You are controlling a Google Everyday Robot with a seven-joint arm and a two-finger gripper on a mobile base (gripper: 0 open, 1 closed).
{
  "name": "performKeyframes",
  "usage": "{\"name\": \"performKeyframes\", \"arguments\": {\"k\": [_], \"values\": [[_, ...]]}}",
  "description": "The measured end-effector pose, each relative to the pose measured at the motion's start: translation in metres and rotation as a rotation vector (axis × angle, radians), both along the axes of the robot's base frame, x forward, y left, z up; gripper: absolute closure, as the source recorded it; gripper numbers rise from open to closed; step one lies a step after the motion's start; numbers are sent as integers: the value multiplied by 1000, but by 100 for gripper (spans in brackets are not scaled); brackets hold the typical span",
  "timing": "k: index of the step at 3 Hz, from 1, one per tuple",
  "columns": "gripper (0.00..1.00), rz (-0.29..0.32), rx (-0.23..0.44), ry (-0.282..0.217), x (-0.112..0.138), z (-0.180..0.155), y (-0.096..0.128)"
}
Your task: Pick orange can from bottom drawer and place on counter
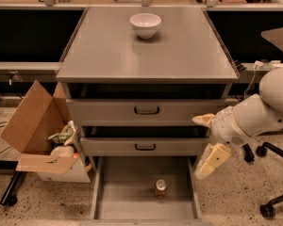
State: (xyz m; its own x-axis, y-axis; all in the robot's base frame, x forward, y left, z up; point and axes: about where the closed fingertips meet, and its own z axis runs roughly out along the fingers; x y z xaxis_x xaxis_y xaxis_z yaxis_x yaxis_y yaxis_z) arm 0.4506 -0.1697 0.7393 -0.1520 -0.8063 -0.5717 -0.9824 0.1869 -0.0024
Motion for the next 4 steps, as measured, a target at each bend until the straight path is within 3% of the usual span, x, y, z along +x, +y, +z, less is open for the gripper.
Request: {"name": "performKeyframes", "arguments": {"k": [2, 3, 4], "values": [[0, 0, -17, -3, -1, 5, -2], [0, -25, 11, -15, 8, -28, 0], [0, -66, 101, -21, 35, -147, 12]]}}
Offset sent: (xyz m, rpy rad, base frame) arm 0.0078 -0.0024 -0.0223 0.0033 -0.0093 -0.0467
